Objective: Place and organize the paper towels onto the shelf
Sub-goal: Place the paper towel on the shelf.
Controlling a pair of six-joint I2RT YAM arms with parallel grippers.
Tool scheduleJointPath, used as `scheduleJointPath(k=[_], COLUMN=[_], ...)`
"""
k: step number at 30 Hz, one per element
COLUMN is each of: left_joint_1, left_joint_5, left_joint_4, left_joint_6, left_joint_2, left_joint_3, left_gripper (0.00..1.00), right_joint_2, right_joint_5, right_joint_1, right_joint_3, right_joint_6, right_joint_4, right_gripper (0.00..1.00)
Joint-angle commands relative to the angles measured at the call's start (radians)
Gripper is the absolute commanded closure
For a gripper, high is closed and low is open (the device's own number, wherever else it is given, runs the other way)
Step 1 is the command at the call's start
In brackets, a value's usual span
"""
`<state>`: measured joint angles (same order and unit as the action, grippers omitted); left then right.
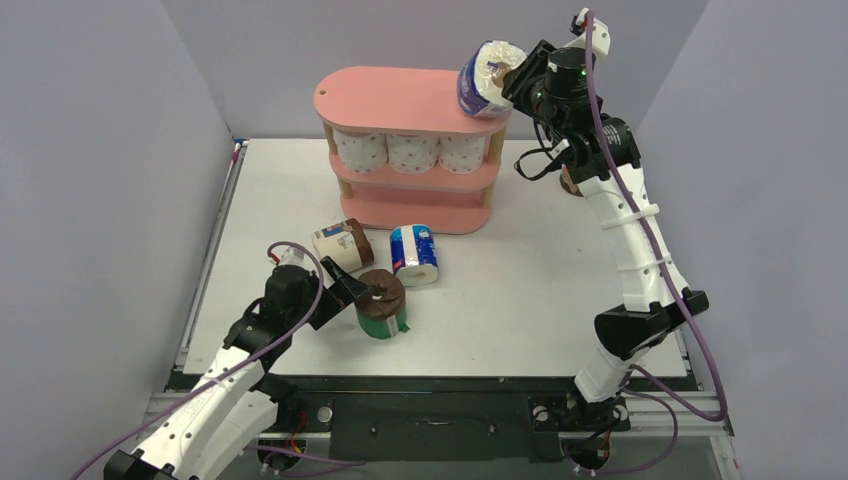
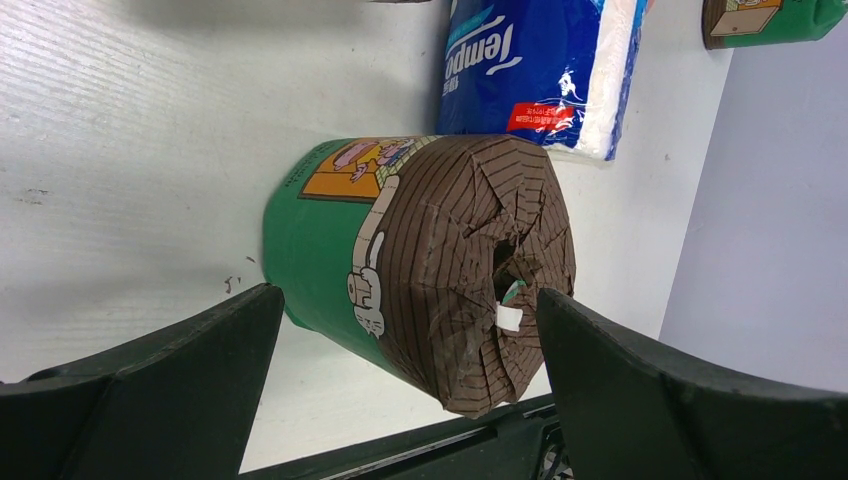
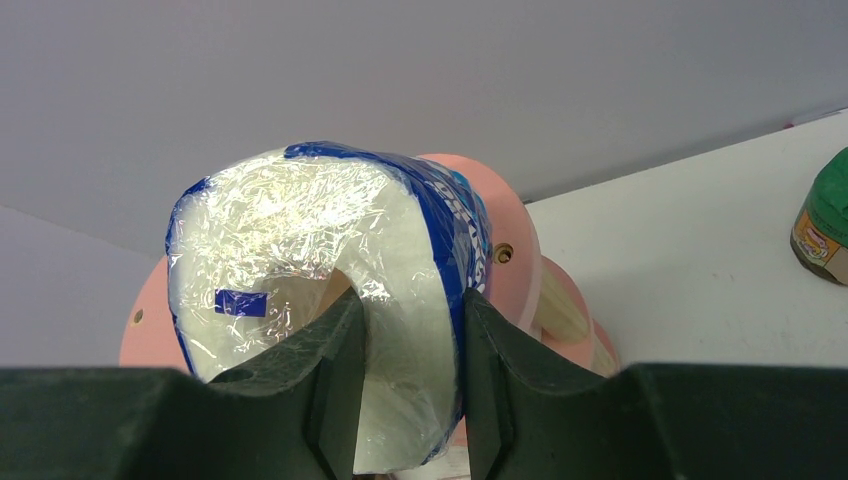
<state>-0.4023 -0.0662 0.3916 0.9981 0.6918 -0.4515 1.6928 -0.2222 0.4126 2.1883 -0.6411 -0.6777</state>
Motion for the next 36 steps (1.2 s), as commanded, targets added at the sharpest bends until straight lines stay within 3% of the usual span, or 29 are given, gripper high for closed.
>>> scheduleJointPath(k=[1, 36], left_joint_1=[0.012, 0.030], left_joint_5=[-0.019, -0.052], left_joint_4=[-0.051, -0.079], left_joint_6=[-0.012, -0.009], left_joint_2=[0.001, 0.000], left_joint_3=[-0.003, 0.027], left_gripper=[0.02, 0.02], right_joint_2=[-0.014, -0.008], right_joint_5=[0.006, 0.030], right_joint_1=[-0.006, -0.025], right_joint_3=[0.042, 0.006], right_joint_6=[-0.016, -0.037], right_joint_4=[0.056, 0.064], right_gripper=[0.77, 0.51])
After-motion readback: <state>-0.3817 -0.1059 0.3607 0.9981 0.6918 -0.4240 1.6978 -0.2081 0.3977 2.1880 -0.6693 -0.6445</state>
